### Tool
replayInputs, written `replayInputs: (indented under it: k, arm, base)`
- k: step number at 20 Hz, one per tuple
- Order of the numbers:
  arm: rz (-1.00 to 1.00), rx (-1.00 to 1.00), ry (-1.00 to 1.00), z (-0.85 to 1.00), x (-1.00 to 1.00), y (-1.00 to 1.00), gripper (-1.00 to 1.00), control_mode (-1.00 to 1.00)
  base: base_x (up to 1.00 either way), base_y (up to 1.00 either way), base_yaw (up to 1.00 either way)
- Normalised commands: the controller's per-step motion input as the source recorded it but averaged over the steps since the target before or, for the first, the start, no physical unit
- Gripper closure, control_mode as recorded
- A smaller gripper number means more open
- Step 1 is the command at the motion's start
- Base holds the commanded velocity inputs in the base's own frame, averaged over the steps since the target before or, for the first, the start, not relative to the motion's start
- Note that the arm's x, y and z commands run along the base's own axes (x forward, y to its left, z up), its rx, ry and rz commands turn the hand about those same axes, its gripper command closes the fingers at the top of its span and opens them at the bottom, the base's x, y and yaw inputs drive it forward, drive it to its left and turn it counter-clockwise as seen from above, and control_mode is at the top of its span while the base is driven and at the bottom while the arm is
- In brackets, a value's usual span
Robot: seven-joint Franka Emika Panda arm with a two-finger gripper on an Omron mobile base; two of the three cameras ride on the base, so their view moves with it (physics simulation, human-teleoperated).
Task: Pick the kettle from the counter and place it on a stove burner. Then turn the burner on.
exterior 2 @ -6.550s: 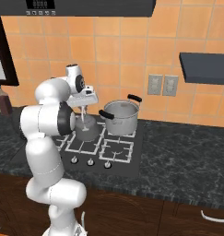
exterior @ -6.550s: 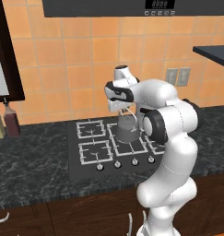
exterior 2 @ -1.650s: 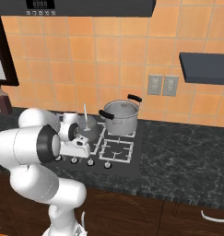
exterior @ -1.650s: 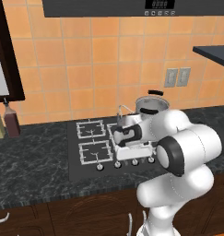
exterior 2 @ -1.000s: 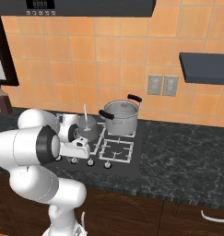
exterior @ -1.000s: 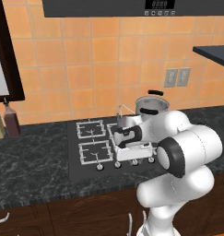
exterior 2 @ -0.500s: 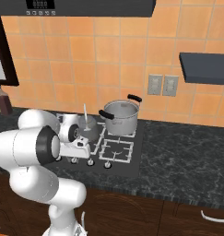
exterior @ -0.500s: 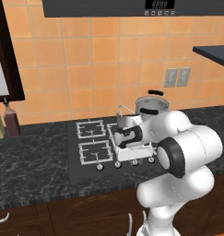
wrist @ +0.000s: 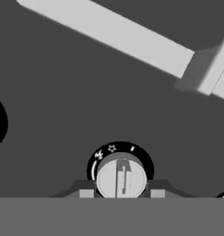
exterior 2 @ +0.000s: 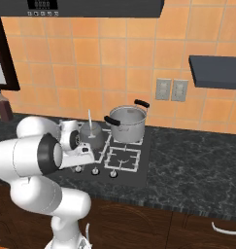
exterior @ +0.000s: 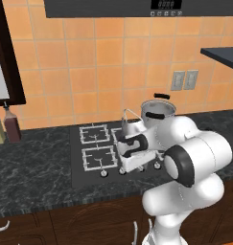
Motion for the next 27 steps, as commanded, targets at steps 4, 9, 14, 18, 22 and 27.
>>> replayInputs:
  k: [4, 9, 14, 18, 22, 27]
  arm:
    - [0.39, 0.00, -0.01, -0.03, -0.22, 0.00, 1.00, -1.00]
    - [0.39, 0.00, -0.01, -0.04, -0.20, 0.00, 1.00, -1.00]
    - [0.38, 0.00, 0.00, -0.01, -0.12, 0.00, 1.00, -1.00]
    - [0.31, 0.00, 0.00, -0.02, -0.01, 0.00, 1.00, -1.00]
    - [0.25, 0.00, 0.00, 0.00, 0.00, 0.00, 1.00, -1.00]
    - [0.06, 0.00, 0.00, 0.00, 0.00, 0.00, 1.00, -1.00]
  base:
    - [0.00, 0.00, 0.00]
    - [0.00, 0.00, 0.00]
    - [0.00, 0.00, 0.00]
    - [0.00, 0.00, 0.00]
    - [0.00, 0.00, 0.00]
    - [0.00, 0.00, 0.00]
